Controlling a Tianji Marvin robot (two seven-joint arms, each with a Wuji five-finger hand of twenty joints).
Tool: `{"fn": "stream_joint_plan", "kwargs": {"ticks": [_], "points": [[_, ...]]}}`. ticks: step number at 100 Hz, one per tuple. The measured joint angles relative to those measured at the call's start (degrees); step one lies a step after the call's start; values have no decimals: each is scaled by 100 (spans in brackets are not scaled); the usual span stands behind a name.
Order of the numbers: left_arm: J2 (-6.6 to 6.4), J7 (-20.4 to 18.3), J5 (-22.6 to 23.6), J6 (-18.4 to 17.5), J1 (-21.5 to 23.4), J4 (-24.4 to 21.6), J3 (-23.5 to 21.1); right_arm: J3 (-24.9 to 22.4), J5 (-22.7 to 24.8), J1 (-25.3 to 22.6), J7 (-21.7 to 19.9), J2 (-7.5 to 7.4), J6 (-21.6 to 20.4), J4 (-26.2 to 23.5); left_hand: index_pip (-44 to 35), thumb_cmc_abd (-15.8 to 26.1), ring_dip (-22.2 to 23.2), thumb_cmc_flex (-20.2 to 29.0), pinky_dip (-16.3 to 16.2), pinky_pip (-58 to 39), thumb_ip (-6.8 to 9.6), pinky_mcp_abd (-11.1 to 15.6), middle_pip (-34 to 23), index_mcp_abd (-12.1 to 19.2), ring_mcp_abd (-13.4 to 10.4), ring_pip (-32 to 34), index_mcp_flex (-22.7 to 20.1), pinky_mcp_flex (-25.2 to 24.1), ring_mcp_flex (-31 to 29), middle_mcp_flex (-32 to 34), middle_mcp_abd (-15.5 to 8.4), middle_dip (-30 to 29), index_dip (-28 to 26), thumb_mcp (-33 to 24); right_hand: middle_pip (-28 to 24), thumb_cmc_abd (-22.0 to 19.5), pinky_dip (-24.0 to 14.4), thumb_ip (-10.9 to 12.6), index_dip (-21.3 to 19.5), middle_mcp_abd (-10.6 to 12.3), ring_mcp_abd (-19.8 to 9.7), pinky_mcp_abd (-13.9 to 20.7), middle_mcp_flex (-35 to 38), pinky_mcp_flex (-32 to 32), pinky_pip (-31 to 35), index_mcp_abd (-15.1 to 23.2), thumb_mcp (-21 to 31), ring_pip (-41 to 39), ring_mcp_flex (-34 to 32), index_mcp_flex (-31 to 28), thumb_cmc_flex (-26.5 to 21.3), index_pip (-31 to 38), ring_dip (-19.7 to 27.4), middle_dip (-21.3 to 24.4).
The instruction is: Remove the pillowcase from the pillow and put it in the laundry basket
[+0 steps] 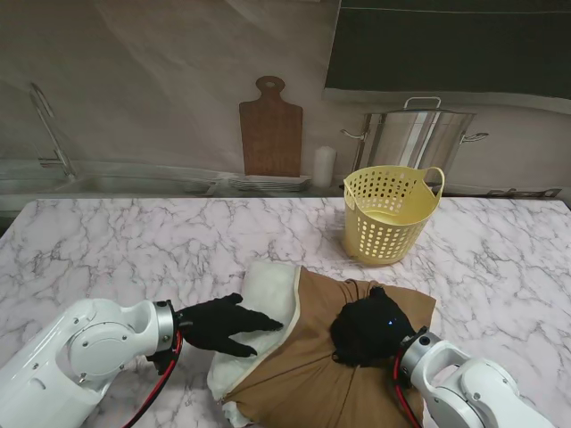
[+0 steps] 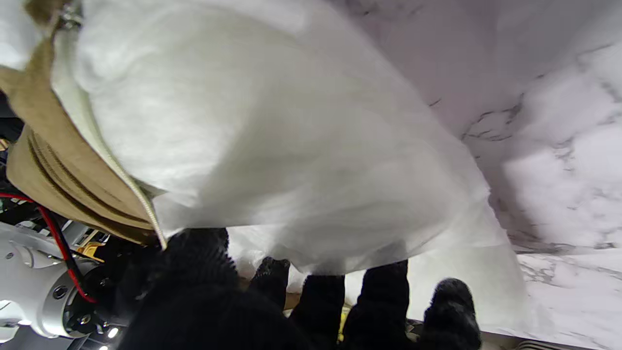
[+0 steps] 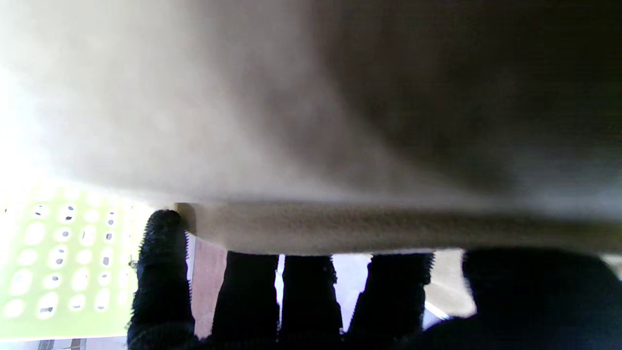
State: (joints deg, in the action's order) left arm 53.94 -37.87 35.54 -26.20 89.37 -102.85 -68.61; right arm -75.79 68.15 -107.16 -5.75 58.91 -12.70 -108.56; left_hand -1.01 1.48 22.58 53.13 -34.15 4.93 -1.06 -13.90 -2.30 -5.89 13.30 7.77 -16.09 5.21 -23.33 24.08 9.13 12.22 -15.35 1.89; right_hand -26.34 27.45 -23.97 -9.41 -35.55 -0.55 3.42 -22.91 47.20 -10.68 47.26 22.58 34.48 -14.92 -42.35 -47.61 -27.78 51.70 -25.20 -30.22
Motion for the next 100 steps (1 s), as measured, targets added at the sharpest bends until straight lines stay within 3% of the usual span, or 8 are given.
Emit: {"fn": "stream_joint_plan", "kwargs": {"ticks": [26, 34, 43, 51, 59, 77, 94, 100], "points": [[-32, 70, -324, -131, 59, -25, 45, 91, 13, 109, 23, -6, 62, 99, -2, 73, -1, -188, 2, 0, 0, -57, -4, -16, 192, 0, -4, 0, -49, 13, 150, 14, -1, 0, -13, -3, 0, 0, 0, -3, 3, 0, -62, 1, 0, 51, -133, 0, 0, 194, -1, 22, -65, 0], [-89, -129, -506, -132, -74, 54, 239, 87, 26, 104, 43, -6, 74, 102, -2, 58, -5, -334, 11, 0, 0, -58, 32, -41, 252, -40, -4, 0, -49, 8, 208, 14, -1, 0, -14, -16, 0, 0, 124, 55, -40, 0, -76, 1, 0, 53, -203, 0, 2, 321, 0, 15, -57, 0], [-140, -297, -528, -114, -389, 284, 573, 67, 44, 76, 107, -3, 91, 102, 1, -246, -7, -472, 25, 0, 0, -58, 92, -67, 262, -84, 35, 0, -49, -1, 231, 14, -1, 0, -14, -228, 0, 0, 195, 75, -60, 0, -186, 1, 0, 52, -407, 1, 7, 405, 8, -225, -2, 11], [-147, -302, -394, -30, -672, 517, 845, 34, 44, 24, 235, 9, 102, 100, 5, -438, -7, -559, 32, 0, 0, -50, 125, -2, 196, -96, 64, 0, -49, -14, 184, 14, -1, -1, -14, -439, -32, 9, 195, 75, -62, 0, -216, 1, 0, 48, -549, 2, 8, 405, 10, -517, -1, 76], [-150, -359, -175, 220, -926, 647, 1106, -12, 42, -61, 495, 28, 108, 90, 25, -445, -7, -599, 32, 0, 0, 40, 196, 135, -72, -97, 73, 0, 10, -26, -34, -1, -1, 10, -14, -478, -42, 72, 196, 72, -63, 0, -218, 1, 0, -25, -560, 2, 8, 405, 10, -671, -1, 92], [-150, -445, -265, 501, -1446, 922, 1626, -27, -44, -213, 1296, 75, 82, 95, 26, -445, 30, -600, 33, -62, -34, 126, 203, 203, -172, -59, 74, 0, 17, -29, -108, -2, -1, 80, -7, -501, -46, 193, 206, -62, -42, 0, -284, 1, 2, -464, -570, 2, 8, 319, 10, -905, -1, 163], [-153, -441, -462, 727, -1905, 1172, 2091, 60, -157, -192, 1598, 112, -194, 93, 26, -496, 150, -601, 33, -501, -40, 311, 153, 325, -393, 196, 74, 0, 18, -29, -267, 22, -41, 83, 60, -806, -49, 410, 221, -186, 54, 0, -949, -6, 143, -1171, -562, 2, 160, 448, -41, -1465, 57, 351], [-155, -435, -535, 786, -2082, 1250, 2277, 109, -248, -173, 1626, 119, -326, 88, 19, -507, 216, -601, 33, -692, -40, 313, 75, 348, -412, 300, 59, 0, 18, -29, -284, 41, -79, 87, 63, -917, -49, 553, 221, -229, 65, 1, -1229, -6, 195, -1413, -554, -23, 254, 974, -59, -2009, 114, 464]]}}
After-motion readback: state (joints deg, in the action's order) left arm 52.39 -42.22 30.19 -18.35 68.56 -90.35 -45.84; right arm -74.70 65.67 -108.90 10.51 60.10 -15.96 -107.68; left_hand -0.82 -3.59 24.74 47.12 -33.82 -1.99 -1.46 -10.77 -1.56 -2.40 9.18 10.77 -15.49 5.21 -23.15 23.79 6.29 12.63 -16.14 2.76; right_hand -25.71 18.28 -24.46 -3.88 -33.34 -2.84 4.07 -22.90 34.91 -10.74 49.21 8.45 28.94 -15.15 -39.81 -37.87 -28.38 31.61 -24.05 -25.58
